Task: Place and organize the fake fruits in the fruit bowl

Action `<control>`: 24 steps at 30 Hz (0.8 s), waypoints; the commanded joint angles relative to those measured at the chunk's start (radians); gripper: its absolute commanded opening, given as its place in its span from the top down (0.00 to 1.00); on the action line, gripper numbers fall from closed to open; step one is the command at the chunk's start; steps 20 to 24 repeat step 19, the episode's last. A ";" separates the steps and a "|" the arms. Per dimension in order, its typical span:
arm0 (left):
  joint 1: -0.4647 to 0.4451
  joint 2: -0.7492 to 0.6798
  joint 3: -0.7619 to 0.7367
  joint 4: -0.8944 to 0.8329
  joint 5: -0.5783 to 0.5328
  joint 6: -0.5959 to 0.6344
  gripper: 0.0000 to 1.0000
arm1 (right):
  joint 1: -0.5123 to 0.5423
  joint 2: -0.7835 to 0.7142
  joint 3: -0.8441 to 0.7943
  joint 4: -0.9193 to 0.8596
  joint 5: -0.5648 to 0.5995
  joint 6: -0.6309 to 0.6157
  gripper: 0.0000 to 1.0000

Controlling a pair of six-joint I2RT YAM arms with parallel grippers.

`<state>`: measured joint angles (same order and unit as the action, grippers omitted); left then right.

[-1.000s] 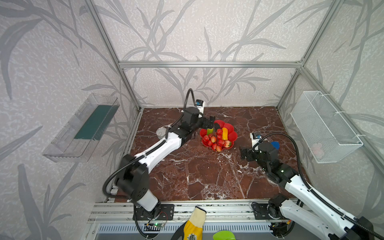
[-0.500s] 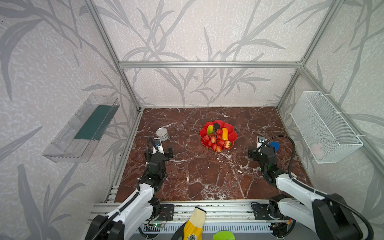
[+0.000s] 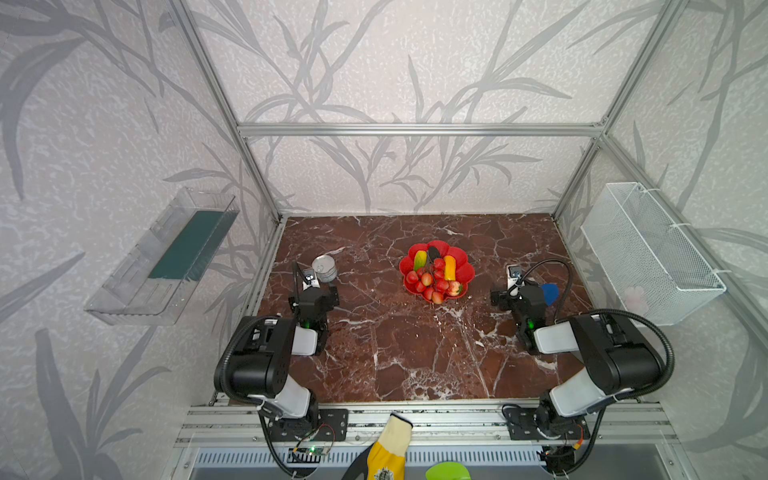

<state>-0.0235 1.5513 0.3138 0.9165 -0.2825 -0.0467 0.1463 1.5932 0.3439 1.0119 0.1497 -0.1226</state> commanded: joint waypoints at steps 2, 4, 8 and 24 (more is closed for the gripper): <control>0.011 0.038 0.034 0.128 -0.051 -0.003 0.01 | -0.007 -0.016 0.016 -0.018 -0.084 0.010 0.01; 0.011 -0.003 0.049 0.023 -0.052 -0.030 0.01 | -0.008 0.001 0.009 0.024 -0.082 0.009 0.01; 0.008 0.027 0.035 0.109 -0.062 -0.012 0.01 | -0.007 -0.004 0.011 0.009 -0.071 0.013 0.01; -0.003 0.026 0.027 0.121 -0.041 0.021 0.01 | -0.008 -0.003 -0.005 0.042 -0.075 0.012 0.01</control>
